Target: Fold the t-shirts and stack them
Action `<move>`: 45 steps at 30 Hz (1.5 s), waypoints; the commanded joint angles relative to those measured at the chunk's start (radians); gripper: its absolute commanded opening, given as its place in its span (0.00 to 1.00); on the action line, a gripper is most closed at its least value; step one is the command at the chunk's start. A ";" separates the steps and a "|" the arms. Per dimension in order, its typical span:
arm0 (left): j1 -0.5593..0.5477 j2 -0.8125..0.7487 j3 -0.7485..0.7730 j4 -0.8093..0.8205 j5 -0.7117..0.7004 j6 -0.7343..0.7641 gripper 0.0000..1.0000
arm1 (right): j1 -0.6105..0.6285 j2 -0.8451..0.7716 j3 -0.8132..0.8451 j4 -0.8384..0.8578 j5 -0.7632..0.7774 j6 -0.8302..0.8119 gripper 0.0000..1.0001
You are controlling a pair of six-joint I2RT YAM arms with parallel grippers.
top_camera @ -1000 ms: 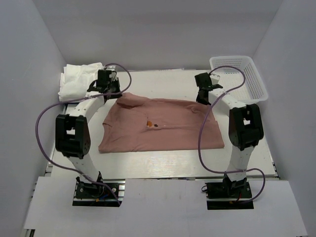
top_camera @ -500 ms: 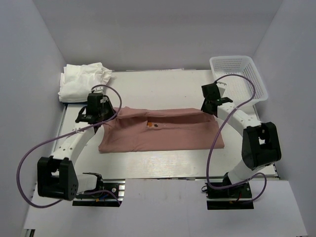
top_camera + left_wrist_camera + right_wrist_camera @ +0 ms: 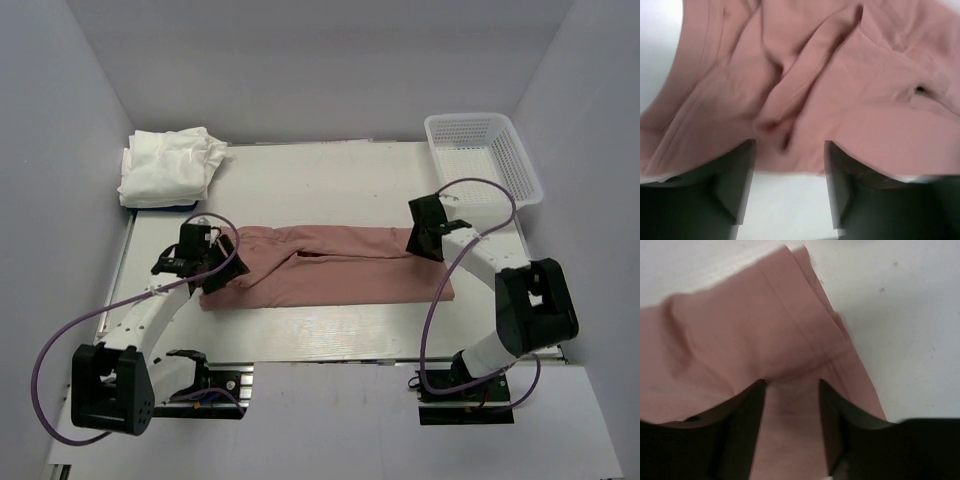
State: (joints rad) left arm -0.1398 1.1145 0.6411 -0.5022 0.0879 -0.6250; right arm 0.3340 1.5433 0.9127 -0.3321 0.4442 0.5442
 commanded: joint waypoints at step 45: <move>-0.132 0.598 0.486 0.123 0.210 0.177 1.00 | -0.006 0.009 0.124 -0.077 -0.007 -0.066 0.90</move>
State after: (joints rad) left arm -0.2554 1.7721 1.1103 -0.3870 0.2543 -0.4690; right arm 0.3332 1.5921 1.0252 -0.3965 0.4164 0.4702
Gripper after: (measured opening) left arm 0.996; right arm 0.904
